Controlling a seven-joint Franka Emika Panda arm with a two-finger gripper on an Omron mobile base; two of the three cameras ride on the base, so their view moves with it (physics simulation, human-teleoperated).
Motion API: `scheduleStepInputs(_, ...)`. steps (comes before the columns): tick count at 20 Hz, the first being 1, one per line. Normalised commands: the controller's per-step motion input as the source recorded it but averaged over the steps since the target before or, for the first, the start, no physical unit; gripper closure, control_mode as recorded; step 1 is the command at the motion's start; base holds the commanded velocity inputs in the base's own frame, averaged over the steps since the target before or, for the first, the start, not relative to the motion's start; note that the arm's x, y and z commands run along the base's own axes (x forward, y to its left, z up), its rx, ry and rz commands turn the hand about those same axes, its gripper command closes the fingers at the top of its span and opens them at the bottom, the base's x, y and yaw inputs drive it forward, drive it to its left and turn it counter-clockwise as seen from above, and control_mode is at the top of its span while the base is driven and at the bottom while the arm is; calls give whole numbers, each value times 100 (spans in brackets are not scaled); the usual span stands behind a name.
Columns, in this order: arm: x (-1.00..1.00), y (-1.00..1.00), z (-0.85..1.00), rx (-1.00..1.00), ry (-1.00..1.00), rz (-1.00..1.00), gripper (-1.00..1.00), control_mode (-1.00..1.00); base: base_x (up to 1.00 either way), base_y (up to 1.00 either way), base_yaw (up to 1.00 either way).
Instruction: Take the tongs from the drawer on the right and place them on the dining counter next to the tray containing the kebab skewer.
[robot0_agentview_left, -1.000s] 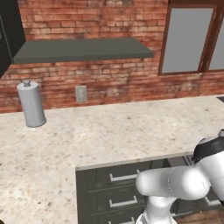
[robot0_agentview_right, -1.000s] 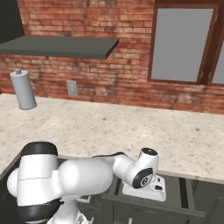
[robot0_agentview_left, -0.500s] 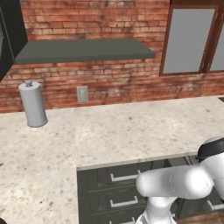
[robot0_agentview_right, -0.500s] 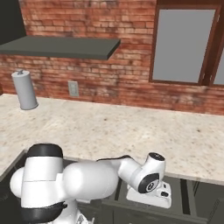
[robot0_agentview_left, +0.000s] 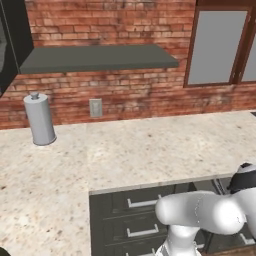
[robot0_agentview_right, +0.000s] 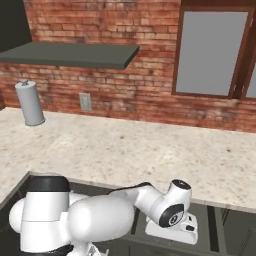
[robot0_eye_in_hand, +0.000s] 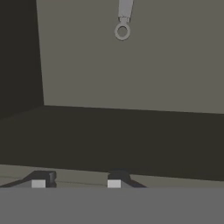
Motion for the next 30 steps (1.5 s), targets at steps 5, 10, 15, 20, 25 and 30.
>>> scheduleStepInputs(5, -100, 4, -100, 0, 2, 0, -100, -100, 0, 0, 0)
scheduleStepInputs(10, -100, 9, -91, 0, 10, 0, -100, -100, 0, 0, 0)
scheduleStepInputs(15, -100, 6, -94, 0, 5, 0, -100, -100, 0, 0, 0)
scheduleStepInputs(20, -100, 4, -80, 1, 0, 0, -100, -100, 0, 0, 0)
scheduleStepInputs(25, -51, 4, 40, 2, 3, -8, -100, -100, 0, 0, 0)
scheduleStepInputs(30, -1, 13, 75, 0, 13, -10, -100, -100, 0, 0, 0)
